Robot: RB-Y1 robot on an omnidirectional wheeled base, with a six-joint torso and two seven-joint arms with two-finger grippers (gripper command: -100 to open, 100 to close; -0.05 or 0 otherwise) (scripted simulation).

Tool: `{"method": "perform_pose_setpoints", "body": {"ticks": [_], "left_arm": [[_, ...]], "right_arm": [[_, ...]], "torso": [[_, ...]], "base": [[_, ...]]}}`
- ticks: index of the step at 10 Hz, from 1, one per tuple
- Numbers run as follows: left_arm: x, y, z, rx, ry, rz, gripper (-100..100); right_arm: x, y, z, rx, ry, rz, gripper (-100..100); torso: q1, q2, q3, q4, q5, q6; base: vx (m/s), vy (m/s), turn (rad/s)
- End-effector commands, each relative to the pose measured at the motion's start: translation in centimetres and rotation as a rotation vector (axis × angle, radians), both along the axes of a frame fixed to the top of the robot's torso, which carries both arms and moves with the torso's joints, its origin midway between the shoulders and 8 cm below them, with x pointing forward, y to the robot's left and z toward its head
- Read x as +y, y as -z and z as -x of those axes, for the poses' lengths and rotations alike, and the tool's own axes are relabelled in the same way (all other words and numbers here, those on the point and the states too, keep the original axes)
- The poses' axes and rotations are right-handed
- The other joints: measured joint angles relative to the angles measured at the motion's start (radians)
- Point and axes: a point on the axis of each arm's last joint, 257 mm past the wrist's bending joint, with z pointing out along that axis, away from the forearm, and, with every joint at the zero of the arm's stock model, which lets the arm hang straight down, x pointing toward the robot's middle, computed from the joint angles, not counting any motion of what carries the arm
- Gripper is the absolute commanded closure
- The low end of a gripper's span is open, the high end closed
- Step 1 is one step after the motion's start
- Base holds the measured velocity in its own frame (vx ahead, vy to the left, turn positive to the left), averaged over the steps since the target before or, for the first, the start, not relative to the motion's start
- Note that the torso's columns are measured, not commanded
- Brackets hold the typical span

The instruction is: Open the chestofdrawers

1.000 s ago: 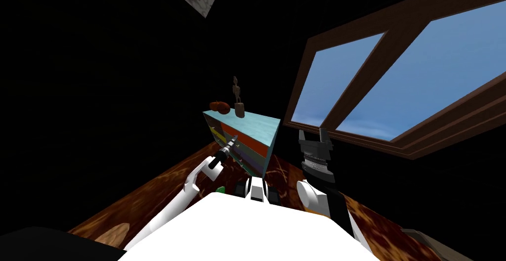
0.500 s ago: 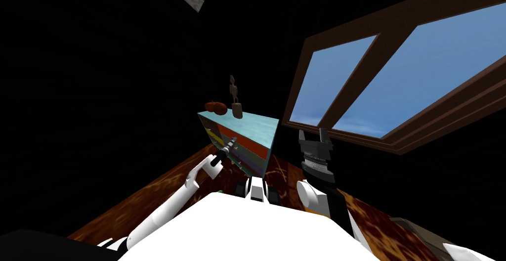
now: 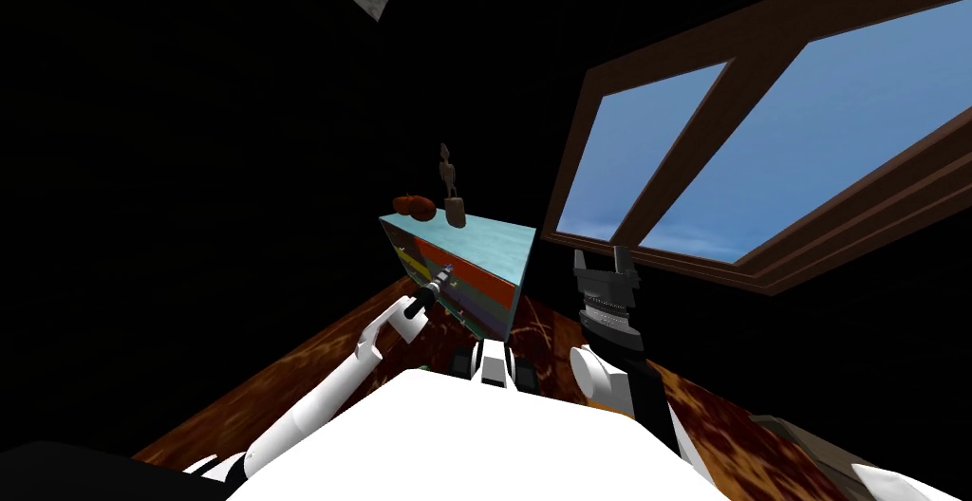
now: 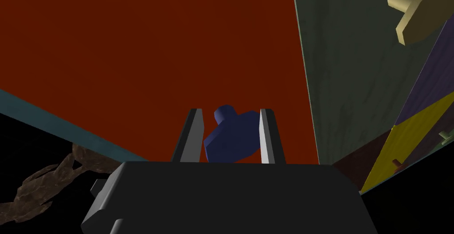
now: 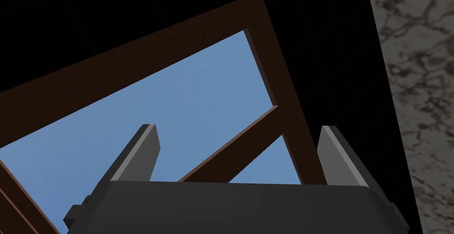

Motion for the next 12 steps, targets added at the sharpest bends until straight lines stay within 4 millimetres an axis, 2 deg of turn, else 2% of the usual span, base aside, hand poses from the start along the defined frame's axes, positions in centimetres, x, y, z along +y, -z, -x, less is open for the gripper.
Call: {"method": "perform_pose_setpoints", "body": {"ticks": [1,4,12], "left_arm": [[-0.4,0.0,0.6,0.004,0.009,0.002,100],[-0.6,0.2,1.1,0.01,0.017,-0.001,100],[-1.7,0.2,2.4,0.014,0.05,0.002,100]], "right_arm": [[0.0,0.0,0.0,0.0,0.0,0.0,0],[0.0,0.0,0.0,0.0,0.0,0.0,0],[0.0,0.0,0.0,0.0,0.0,0.0,0]], "torso": [[0.001,0.001,0.001,0.001,0.001,0.0],[-0.007,-0.009,-0.005,0.0,-0.003,0.003],[-0.003,-0.002,-0.001,-0.001,-0.001,0.002]], "base": [[-0.172,0.075,0.04],[-0.124,0.053,0.035],[-0.14,0.081,0.038]]}}
